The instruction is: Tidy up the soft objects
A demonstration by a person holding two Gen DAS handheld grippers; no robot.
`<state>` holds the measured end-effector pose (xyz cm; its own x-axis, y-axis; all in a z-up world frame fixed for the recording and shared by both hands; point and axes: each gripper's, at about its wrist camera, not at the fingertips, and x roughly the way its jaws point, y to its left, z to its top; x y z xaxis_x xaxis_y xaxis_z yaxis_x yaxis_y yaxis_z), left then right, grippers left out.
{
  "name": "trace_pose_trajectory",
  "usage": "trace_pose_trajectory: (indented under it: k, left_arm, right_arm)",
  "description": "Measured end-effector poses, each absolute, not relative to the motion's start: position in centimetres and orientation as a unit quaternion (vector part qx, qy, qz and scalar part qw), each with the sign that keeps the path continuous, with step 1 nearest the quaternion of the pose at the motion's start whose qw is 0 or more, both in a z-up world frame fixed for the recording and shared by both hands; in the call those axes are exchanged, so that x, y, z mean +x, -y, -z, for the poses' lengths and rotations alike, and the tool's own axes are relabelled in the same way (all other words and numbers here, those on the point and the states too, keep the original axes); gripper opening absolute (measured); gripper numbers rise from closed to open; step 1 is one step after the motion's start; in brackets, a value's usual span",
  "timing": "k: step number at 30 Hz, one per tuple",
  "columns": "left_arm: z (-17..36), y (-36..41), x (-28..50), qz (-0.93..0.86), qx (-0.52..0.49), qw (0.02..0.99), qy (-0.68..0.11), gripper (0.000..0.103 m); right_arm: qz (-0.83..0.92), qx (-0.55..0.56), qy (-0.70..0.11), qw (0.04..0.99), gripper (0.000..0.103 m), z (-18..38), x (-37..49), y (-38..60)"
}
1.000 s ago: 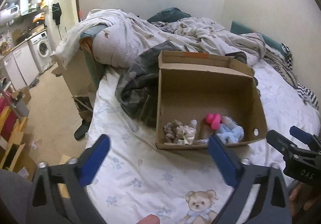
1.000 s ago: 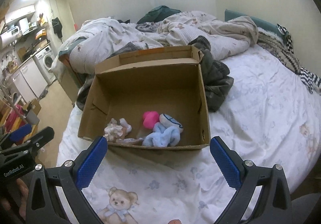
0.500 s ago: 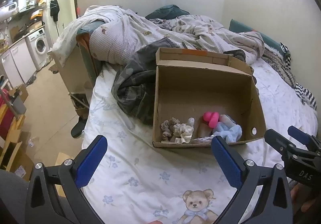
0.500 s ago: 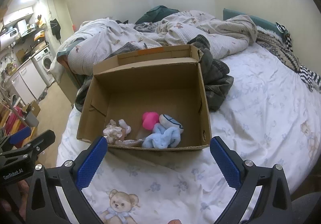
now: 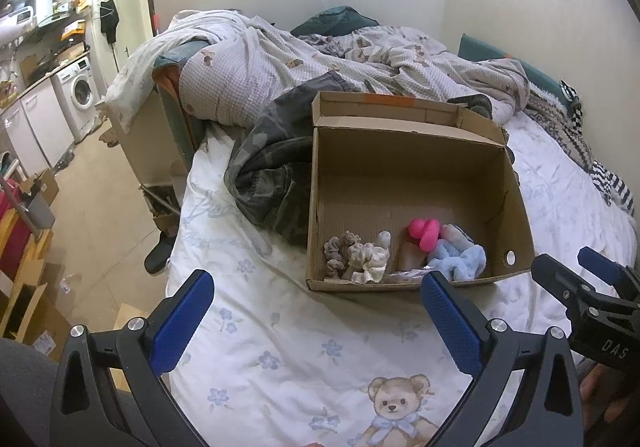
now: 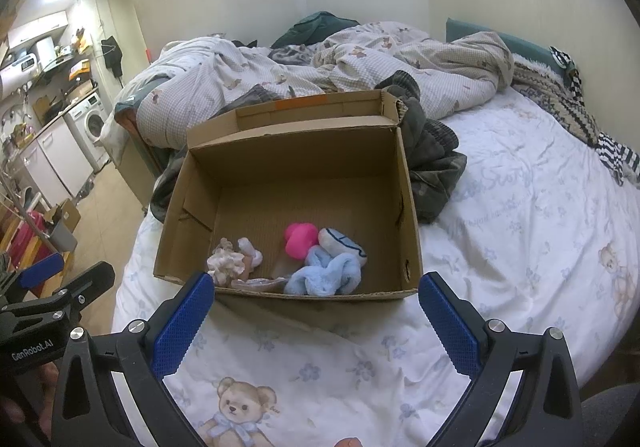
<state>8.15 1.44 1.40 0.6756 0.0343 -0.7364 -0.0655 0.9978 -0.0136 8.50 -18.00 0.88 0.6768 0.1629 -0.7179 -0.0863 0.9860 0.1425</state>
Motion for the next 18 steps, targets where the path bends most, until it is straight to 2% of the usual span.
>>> trace_pose_trajectory:
  k: [18]
  left_arm:
    - [-1.91, -1.41, 8.07, -0.023, -0.022, 0.917, -0.398, 0.103]
  right_arm:
    - [-0.07, 0.049, -0.395, 0.915, 0.103, -1.0, 8.33, 17.88]
